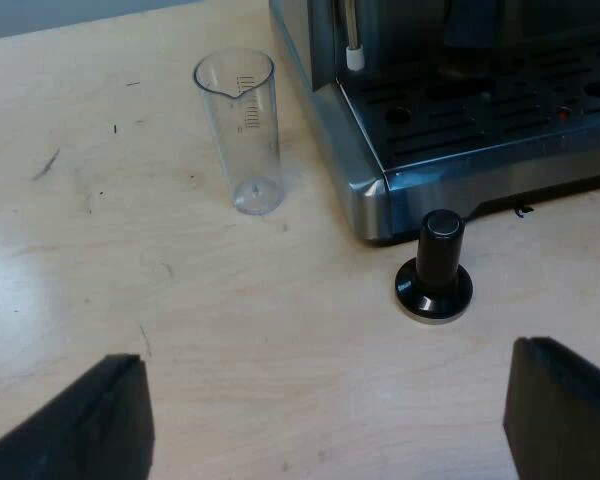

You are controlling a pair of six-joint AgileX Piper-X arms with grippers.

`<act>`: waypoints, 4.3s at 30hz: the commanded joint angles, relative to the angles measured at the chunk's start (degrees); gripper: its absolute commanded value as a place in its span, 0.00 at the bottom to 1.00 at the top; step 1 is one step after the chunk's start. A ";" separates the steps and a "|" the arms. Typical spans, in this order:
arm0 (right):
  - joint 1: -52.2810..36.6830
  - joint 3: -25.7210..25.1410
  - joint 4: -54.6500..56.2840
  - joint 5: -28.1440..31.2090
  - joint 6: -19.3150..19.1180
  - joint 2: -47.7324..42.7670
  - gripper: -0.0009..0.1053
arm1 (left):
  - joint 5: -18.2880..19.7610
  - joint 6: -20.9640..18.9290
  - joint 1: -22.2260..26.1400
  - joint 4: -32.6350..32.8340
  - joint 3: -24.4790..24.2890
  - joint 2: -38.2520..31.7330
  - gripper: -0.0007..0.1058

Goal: Place mug into machine

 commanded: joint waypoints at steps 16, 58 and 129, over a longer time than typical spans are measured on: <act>0.01 -0.16 -1.70 0.29 -0.74 -2.00 0.68 | 3.84 -1.71 -0.24 -1.46 -0.11 -7.40 0.69; 0.01 -25.19 -2.10 -5.79 -4.48 35.39 0.68 | 10.28 -3.07 -27.56 -29.49 -19.29 46.12 0.69; 19.88 -19.02 -26.58 18.38 15.15 76.59 0.68 | 12.04 -3.05 -30.74 -40.33 -19.28 63.47 0.69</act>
